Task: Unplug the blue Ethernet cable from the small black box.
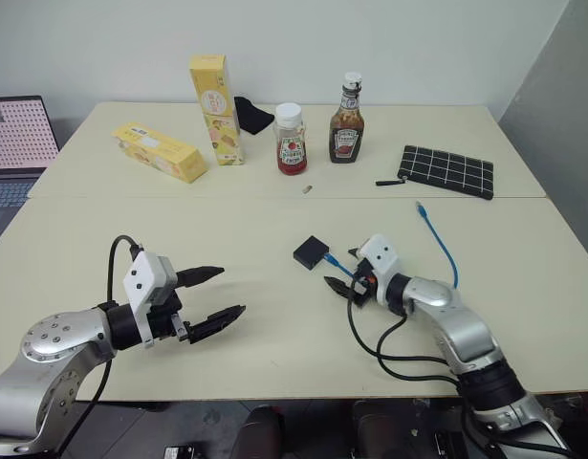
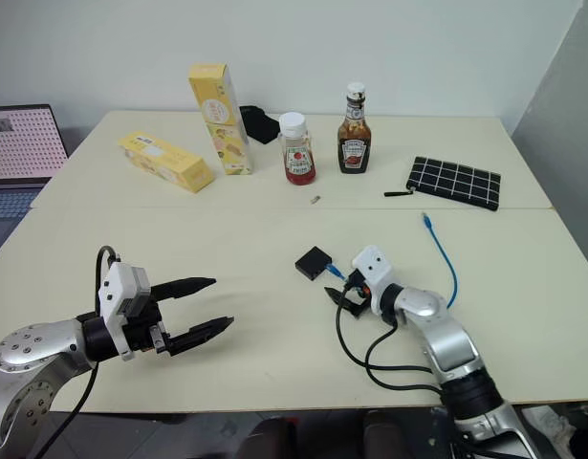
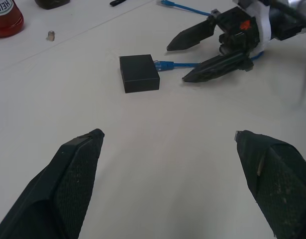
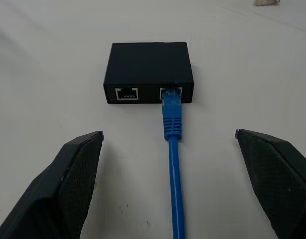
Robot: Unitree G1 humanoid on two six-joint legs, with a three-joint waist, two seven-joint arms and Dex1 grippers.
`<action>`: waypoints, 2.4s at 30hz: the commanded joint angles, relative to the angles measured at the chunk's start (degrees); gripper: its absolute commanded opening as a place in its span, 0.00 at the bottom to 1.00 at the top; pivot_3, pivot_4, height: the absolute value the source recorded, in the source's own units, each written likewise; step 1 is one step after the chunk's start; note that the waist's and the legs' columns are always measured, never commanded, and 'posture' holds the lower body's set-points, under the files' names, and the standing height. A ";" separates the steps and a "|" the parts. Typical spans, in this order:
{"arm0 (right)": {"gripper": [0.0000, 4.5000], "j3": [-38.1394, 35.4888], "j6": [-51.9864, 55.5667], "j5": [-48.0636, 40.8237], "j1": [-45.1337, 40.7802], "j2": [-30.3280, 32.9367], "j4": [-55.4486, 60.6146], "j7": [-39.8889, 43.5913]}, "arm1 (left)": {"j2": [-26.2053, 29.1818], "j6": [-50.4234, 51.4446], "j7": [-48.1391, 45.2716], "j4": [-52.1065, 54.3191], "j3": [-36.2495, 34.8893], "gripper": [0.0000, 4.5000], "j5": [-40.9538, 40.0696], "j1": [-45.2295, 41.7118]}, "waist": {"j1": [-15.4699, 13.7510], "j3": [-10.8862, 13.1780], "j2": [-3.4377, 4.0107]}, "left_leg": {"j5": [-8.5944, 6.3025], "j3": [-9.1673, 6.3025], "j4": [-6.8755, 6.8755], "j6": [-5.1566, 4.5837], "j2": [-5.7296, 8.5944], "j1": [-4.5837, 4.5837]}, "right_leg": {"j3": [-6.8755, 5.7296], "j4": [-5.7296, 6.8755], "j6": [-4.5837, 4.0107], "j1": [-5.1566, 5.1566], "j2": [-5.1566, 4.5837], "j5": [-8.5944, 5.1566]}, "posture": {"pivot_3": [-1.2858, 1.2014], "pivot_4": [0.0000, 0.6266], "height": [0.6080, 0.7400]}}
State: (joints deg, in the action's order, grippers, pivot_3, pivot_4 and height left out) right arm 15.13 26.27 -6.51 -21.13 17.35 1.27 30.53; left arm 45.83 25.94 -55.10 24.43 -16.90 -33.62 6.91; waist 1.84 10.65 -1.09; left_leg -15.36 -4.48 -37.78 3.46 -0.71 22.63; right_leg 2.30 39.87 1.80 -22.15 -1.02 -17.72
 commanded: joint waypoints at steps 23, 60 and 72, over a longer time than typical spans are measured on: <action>0.05 3.92 -8.79 8.11 -6.56 2.41 -1.49 5.77 | -4.15 1.36 5.58 -5.60 -2.25 1.00 -1.34 -5.63 | 0.03 0.00 -0.01 | 0.00 -0.02 -0.03 0.00 0.02 -0.03 | -0.04 0.06 0.00 0.00 0.01 0.00 | 0.52 0.24 1.00; 0.05 8.85 -76.78 17.47 -22.28 4.44 -16.56 9.55 | -5.39 22.35 4.27 -3.59 -0.67 0.65 -26.58 -13.97 | 0.08 0.00 -0.01 | 0.01 -0.06 -0.08 0.02 -0.03 -0.02 | -0.01 0.10 0.00 -0.03 -0.06 0.01 | 0.52 0.24 1.00; 0.03 9.11 -84.67 21.74 -22.60 4.82 -20.20 5.16 | -4.47 21.97 3.05 -4.07 -0.46 0.17 -25.74 -13.62 | 0.09 0.00 -0.01 | 0.02 -0.06 -0.08 0.03 -0.03 -0.02 | 0.00 0.10 -0.01 -0.03 -0.05 0.01 | 0.52 0.24 1.00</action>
State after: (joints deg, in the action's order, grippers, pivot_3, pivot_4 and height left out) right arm 24.67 -54.39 14.92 -42.25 22.15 -20.39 36.80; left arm 40.38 48.42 -52.26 20.15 -16.65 -59.99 -6.62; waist 1.93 10.65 -1.10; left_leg -15.34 -4.54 -37.86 3.49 -0.74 22.60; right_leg 2.30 39.98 1.80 -22.18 -1.07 -17.71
